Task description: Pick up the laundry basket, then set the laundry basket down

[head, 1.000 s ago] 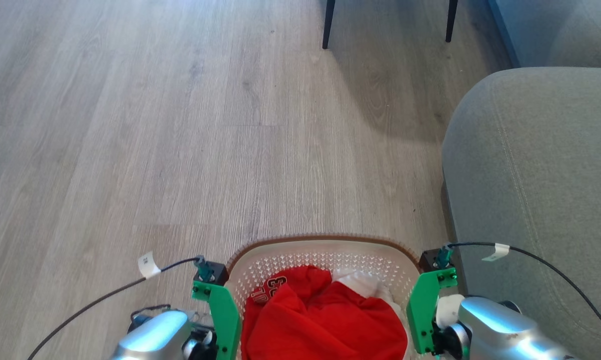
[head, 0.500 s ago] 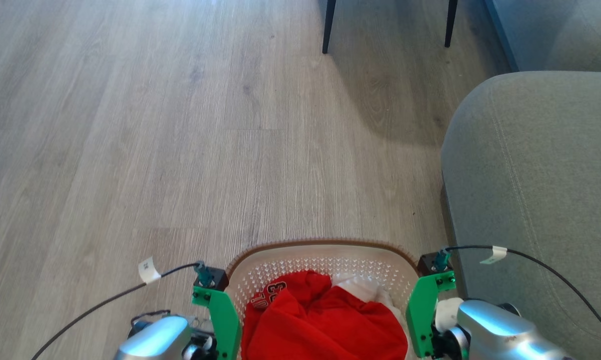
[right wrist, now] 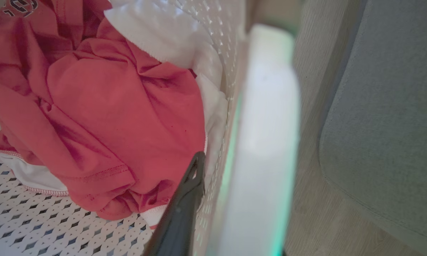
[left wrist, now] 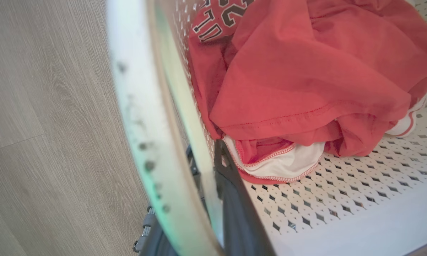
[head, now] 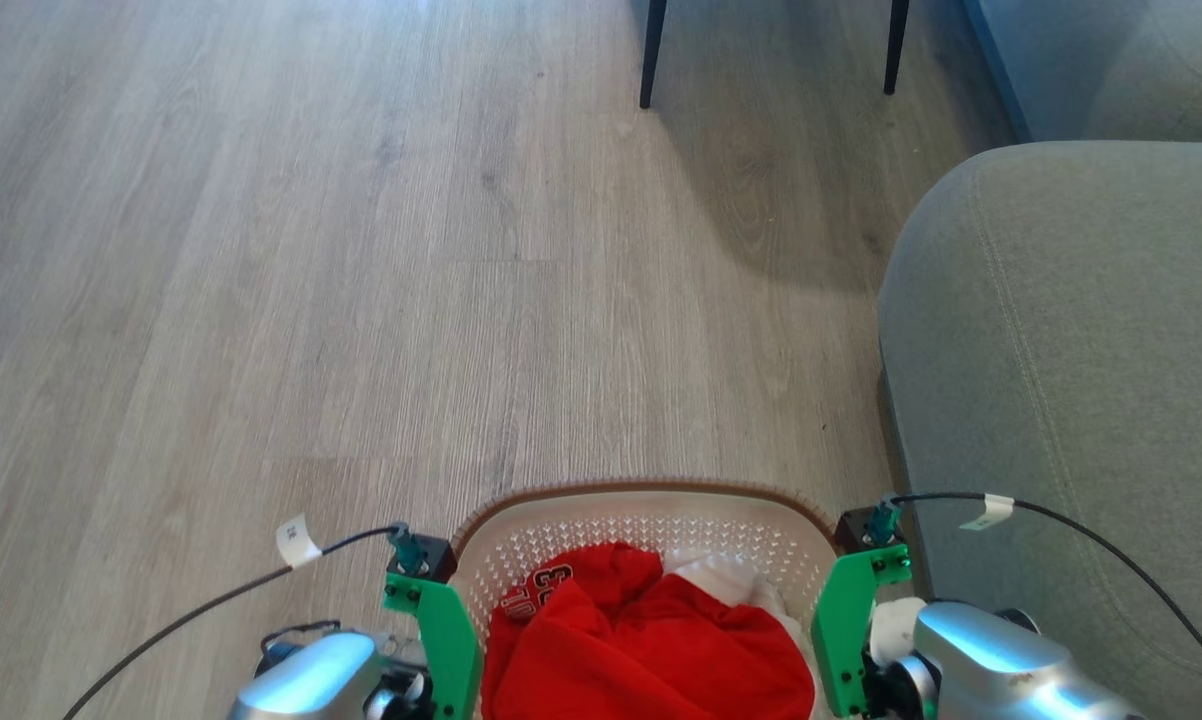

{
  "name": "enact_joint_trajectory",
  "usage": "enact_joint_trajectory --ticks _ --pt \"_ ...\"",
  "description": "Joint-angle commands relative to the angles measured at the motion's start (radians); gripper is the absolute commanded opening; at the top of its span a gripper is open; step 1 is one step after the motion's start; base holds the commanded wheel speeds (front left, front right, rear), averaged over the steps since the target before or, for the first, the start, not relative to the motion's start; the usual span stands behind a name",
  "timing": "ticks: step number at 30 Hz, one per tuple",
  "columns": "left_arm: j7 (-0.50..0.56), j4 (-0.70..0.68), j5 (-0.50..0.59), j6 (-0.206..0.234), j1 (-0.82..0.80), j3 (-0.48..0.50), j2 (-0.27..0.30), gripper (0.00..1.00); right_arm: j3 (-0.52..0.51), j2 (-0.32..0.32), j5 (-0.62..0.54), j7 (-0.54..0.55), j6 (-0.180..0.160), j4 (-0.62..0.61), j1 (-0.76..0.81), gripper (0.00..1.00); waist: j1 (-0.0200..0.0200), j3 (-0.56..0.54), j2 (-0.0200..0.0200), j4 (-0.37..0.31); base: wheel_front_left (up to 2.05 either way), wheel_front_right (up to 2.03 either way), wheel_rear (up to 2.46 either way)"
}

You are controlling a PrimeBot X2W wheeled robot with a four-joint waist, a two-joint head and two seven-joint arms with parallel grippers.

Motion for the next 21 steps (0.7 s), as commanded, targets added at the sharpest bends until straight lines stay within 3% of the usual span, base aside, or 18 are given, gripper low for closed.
enact_joint_trajectory --ticks 1,21 --pt "-0.006 -0.028 0.001 -0.025 -0.064 0.008 -0.008 0.00 0.027 0.024 -0.009 -0.013 0.016 -0.029 -0.012 0.00 0.0001 0.000 0.0000 0.000 0.00 0.00 0.00" --pt "-0.024 -0.023 -0.008 -0.025 -0.069 0.007 -0.006 0.00 0.038 0.026 0.011 -0.024 0.016 -0.018 -0.019 0.00 0.0001 0.001 0.0000 -0.001 0.00 0.00 0.00"
